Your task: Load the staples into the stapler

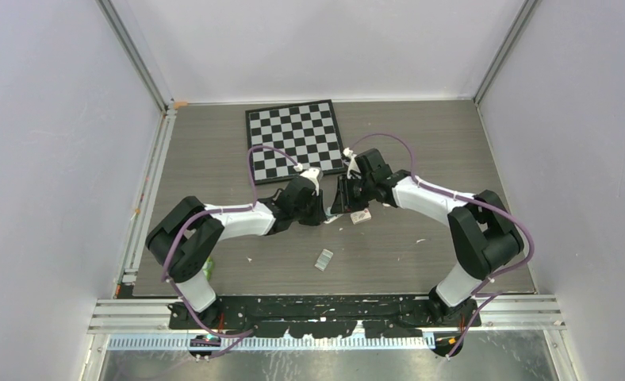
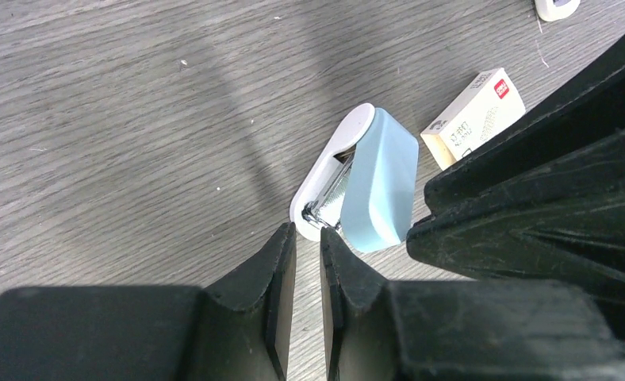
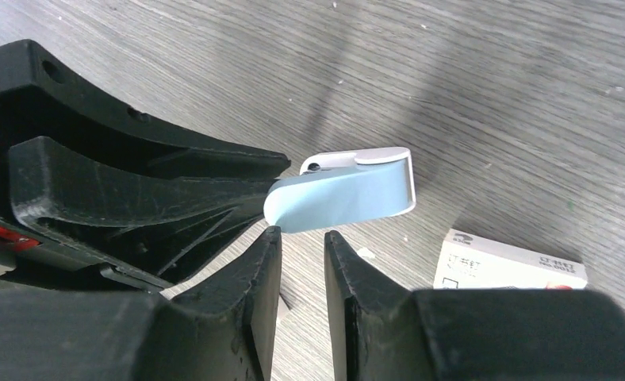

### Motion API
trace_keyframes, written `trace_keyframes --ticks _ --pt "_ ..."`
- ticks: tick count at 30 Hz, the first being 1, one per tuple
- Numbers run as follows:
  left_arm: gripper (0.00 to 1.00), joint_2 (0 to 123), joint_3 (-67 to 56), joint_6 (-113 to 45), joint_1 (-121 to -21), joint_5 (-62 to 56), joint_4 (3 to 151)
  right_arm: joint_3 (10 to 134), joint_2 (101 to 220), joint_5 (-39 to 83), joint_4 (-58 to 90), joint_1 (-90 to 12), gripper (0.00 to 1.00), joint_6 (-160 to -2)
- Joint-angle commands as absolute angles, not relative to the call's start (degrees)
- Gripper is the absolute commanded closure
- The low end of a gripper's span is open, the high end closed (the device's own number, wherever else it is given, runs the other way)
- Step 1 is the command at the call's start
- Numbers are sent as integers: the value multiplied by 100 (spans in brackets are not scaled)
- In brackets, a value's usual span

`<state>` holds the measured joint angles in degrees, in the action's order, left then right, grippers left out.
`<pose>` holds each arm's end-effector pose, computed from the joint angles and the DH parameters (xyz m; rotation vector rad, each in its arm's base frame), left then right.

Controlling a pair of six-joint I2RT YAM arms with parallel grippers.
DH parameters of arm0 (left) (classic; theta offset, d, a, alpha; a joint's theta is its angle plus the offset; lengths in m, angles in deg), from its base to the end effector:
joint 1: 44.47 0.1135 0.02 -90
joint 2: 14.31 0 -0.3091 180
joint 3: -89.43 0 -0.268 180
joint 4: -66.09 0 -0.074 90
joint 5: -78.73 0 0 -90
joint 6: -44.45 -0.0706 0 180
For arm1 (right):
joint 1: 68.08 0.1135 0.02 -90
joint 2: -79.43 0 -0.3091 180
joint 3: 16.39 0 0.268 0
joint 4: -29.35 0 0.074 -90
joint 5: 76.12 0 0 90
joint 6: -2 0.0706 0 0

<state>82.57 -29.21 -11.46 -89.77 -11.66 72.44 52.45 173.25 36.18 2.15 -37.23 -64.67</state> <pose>0.2696 -0.2718 0.1682 0.2312 2.3938 -0.6797 0.3030 0.2122 0.1987 -0.3450 2.5778 0.8601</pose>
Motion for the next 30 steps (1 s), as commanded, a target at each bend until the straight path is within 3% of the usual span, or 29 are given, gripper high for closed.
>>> trace_keyframes --ticks 1,19,30 --pt "81 7907 -2938 -1115 -8958 -1293 7064 5294 17004 3351 142 -3736 69 -6427" --pt "62 7176 -2982 -826 -8919 -1536 7462 5512 16988 3146 72 -3733 69 -6139" --pt "61 7594 -2891 -564 -8765 -1156 7135 5763 17575 3093 141 -3719 69 -6101"
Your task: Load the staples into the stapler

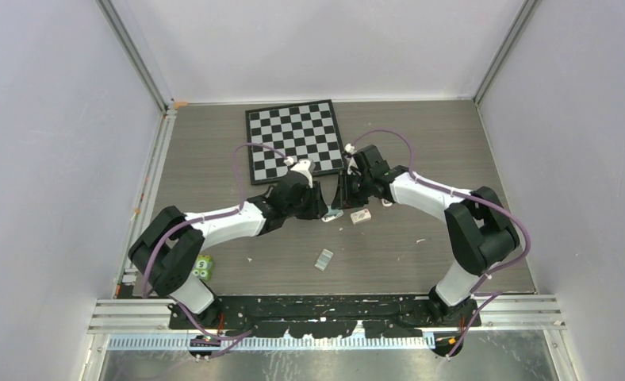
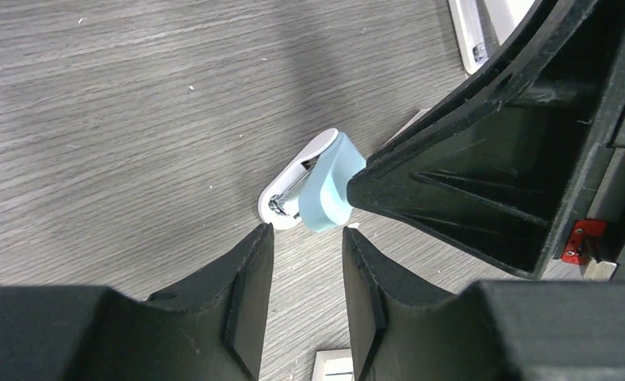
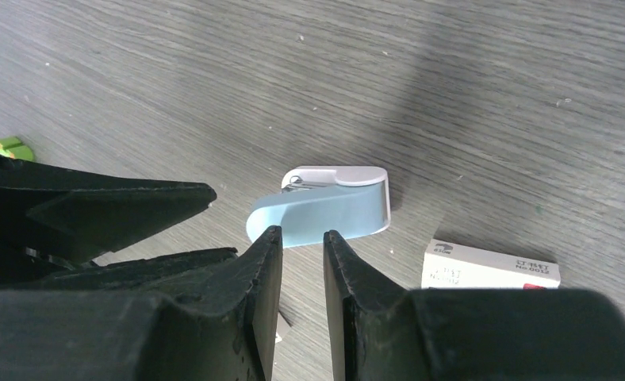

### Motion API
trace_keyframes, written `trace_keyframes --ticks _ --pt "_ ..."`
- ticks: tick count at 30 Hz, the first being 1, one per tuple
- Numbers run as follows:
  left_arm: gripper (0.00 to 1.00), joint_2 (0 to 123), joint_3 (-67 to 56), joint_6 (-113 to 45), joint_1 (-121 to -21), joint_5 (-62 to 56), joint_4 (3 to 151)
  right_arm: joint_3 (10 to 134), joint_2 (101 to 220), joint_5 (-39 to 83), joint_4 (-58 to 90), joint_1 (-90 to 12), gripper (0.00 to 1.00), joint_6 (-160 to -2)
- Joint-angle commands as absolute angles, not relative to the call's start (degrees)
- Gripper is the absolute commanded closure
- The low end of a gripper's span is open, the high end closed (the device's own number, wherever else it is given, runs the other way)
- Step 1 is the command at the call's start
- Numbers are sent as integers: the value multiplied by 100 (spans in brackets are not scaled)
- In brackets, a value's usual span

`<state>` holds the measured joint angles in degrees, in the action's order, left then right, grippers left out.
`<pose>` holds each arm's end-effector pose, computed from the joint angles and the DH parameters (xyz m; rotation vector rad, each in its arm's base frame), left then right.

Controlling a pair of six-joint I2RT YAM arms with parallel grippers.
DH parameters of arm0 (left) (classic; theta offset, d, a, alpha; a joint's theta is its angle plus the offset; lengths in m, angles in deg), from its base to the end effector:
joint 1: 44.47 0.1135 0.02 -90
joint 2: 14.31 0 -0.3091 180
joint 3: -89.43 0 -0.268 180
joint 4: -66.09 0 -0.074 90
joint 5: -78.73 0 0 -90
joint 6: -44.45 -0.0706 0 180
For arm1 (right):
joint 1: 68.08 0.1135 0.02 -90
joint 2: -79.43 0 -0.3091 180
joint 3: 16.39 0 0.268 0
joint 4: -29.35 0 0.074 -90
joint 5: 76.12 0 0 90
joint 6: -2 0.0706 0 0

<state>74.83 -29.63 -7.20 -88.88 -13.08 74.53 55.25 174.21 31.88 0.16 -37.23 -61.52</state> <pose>0.2641 -0.2556 0.2096 0.1042 2.3162 -0.7427 0.3137 0.2128 0.2045 -0.2396 2.5936 0.7870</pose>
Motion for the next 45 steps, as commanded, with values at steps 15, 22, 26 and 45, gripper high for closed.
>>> trace_keyframes --ticks 15,22,26,45 --pt "63 8119 -3038 -607 -8623 -806 6818 5646 18032 2915 279 -3629 69 -6100" --pt "74 8368 -3070 -610 -8616 -818 6869 5544 18009 2809 268 -3594 70 -6128" --pt "80 8356 -3159 -682 -8622 -915 6943 5488 18002 2786 269 -3581 70 -6120" --pt "87 8873 -3778 -510 -8974 -1444 6542 5433 17625 2612 246 -3574 70 -6071"
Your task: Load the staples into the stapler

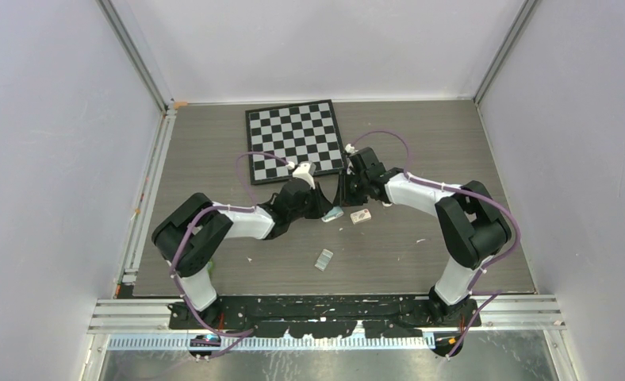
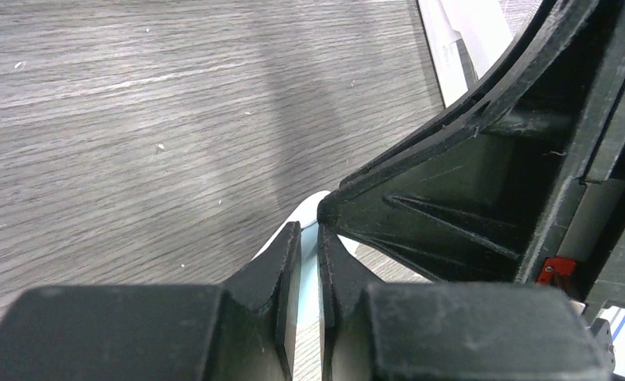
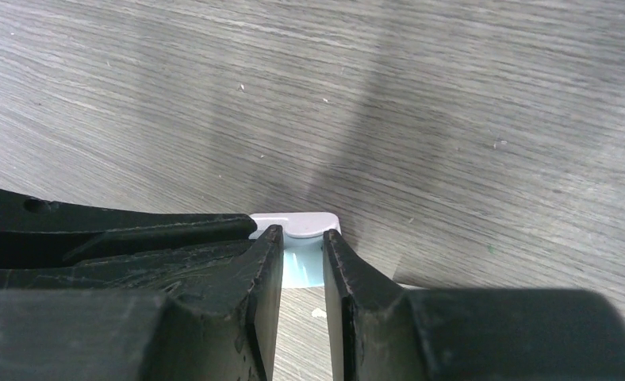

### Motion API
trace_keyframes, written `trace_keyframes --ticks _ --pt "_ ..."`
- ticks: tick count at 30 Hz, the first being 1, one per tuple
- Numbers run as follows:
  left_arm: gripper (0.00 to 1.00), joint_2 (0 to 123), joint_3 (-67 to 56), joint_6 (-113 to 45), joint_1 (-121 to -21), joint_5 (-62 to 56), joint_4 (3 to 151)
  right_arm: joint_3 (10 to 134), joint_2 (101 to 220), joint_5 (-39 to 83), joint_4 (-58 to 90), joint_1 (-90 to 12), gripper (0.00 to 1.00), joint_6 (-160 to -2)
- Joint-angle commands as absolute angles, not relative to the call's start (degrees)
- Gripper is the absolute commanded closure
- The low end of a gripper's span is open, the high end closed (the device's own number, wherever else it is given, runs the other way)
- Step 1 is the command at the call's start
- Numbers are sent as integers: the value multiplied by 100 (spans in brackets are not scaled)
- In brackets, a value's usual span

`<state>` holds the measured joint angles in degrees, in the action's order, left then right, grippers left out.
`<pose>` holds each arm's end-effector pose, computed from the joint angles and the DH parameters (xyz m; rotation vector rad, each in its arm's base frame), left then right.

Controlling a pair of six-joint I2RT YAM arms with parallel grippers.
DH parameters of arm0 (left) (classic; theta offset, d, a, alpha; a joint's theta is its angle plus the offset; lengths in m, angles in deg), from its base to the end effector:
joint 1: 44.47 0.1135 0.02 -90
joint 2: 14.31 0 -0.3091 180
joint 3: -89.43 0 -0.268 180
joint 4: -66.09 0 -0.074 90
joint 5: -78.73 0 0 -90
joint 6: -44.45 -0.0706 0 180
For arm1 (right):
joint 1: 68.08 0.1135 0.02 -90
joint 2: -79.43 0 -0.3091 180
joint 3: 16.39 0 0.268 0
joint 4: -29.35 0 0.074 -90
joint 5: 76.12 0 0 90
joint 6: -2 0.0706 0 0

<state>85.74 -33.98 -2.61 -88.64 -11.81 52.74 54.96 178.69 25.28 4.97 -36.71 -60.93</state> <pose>0.2828 -0.2737 0.1610 0.0179 2.2288 -0.8771 0.3293 0.2171 0.1798 -0.1850 2.5791 0.6559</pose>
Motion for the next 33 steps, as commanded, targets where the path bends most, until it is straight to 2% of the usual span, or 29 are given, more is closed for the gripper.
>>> trace_keyframes --ticks 1,7,18,30,33 --pt "87 8850 -3798 -531 -8974 -1492 6548 5443 17599 2603 239 -3574 70 -6067" --pt "84 8950 -4025 -503 -8975 -1423 6114 5557 17422 2516 110 -3586 70 -6065" --pt "64 7927 -2912 -1026 -8781 -1156 7422 5638 16993 2455 -231 -3579 66 -6115" --pt "62 8022 -3026 -991 -8780 -994 7390 5568 17112 2683 -92 -3566 67 -6040" --pt "65 8142 -3022 -960 -8780 -1016 7383 5612 17218 2724 -84 -3537 67 -6032"
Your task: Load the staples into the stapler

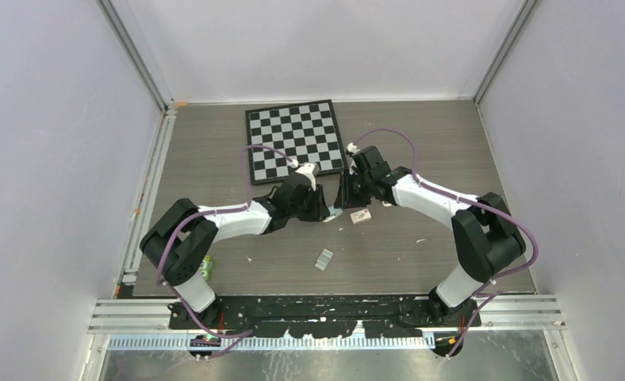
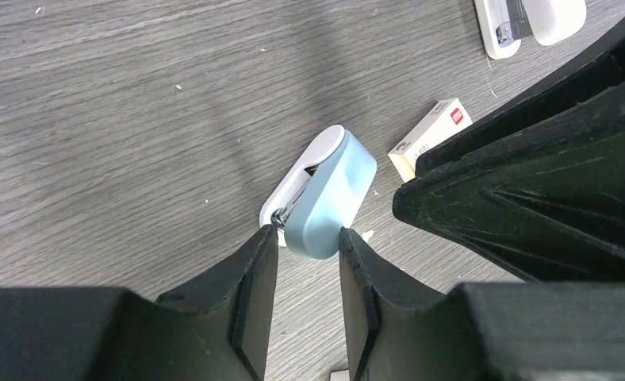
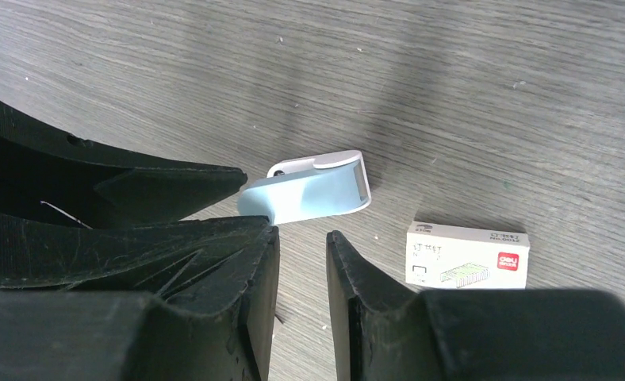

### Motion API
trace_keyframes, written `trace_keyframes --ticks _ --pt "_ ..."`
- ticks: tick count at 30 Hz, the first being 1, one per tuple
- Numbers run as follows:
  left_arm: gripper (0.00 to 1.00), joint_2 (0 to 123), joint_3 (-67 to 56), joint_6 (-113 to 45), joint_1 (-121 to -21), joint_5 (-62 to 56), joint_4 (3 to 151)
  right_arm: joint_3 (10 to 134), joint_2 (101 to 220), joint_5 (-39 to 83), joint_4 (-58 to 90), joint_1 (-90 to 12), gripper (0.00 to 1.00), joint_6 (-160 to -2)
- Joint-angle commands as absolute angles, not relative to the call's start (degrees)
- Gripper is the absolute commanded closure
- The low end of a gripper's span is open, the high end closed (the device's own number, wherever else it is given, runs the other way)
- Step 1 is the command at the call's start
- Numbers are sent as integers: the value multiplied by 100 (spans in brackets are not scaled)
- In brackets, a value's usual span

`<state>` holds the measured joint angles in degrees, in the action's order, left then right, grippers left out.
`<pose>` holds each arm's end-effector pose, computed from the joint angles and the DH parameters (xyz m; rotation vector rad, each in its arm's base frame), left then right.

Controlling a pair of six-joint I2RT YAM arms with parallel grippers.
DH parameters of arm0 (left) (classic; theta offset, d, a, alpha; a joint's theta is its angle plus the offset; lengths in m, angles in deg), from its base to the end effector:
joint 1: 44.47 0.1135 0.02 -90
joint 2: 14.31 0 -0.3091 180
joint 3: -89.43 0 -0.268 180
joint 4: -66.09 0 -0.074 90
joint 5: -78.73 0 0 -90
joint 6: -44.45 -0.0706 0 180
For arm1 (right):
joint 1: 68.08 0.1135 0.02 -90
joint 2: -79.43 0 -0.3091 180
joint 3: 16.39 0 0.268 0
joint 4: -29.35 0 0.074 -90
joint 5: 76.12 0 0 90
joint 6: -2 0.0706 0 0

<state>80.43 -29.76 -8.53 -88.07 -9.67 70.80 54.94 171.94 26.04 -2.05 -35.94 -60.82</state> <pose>0.2744 -0.2641 0.1817 0.1516 2.3610 -0.7611 0.3057 0.2096 0.2119 -0.2058 2.5880 0.6750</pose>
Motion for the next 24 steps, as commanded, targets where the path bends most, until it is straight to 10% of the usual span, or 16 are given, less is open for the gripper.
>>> trace_keyframes --ticks 1,24 --pt "67 8169 -3052 -927 -8780 -1040 7384 5618 17258 2724 -82 -3520 67 -6035" --pt "89 8835 -3698 -581 -8824 -1285 6936 5416 17492 2443 41 -3381 68 -5935"
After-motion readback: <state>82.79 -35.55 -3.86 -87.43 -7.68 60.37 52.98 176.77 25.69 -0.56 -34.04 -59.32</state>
